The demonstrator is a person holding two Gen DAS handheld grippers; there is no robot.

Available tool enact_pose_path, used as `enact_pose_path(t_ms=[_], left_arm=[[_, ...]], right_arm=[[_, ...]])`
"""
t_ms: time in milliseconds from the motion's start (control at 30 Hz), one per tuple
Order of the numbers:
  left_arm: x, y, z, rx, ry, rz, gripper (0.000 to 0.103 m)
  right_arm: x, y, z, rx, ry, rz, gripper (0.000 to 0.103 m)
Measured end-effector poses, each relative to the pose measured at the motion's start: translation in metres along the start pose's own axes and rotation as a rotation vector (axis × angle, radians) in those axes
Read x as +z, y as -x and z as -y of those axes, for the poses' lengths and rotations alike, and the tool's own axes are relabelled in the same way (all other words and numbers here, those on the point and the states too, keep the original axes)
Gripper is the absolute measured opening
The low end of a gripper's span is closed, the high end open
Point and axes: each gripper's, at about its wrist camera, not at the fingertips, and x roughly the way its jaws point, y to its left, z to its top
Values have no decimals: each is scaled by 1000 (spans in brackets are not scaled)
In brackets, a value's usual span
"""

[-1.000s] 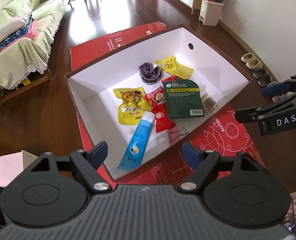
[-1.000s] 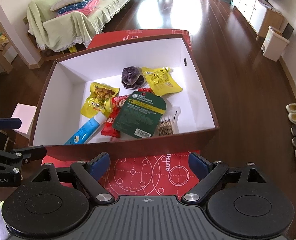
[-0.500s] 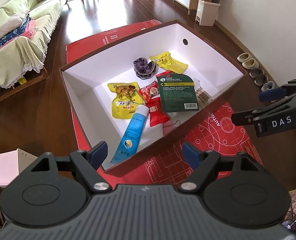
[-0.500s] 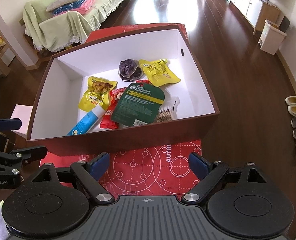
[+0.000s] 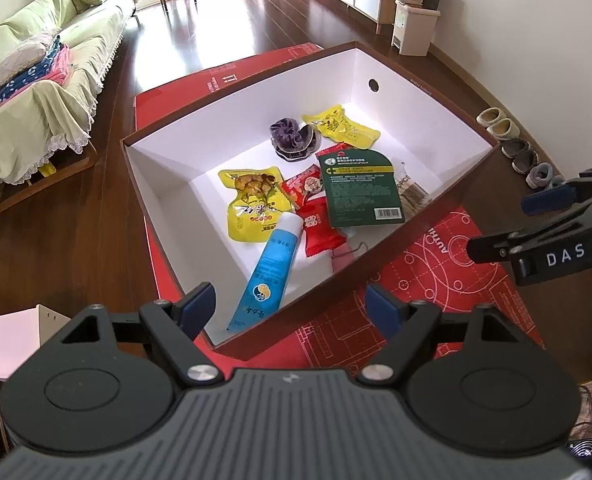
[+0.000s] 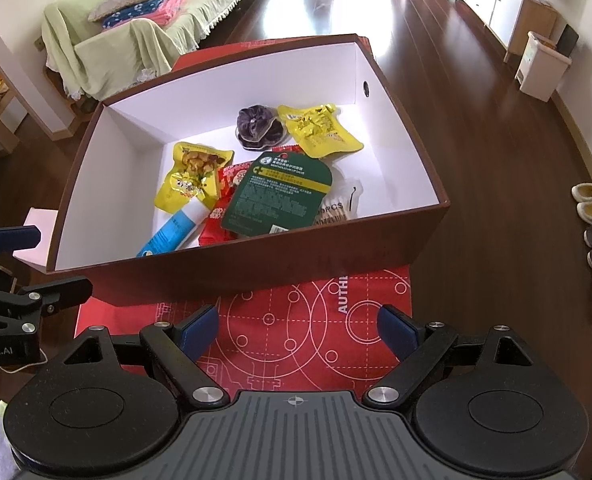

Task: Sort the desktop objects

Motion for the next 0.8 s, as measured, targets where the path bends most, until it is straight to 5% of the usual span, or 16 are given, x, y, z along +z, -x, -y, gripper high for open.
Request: enact_pose_path(t_ms=[800], left_arm=[[-2, -18, 1, 35, -10, -11, 79]], right_arm=[[1, -17, 6, 1, -15, 2, 89]])
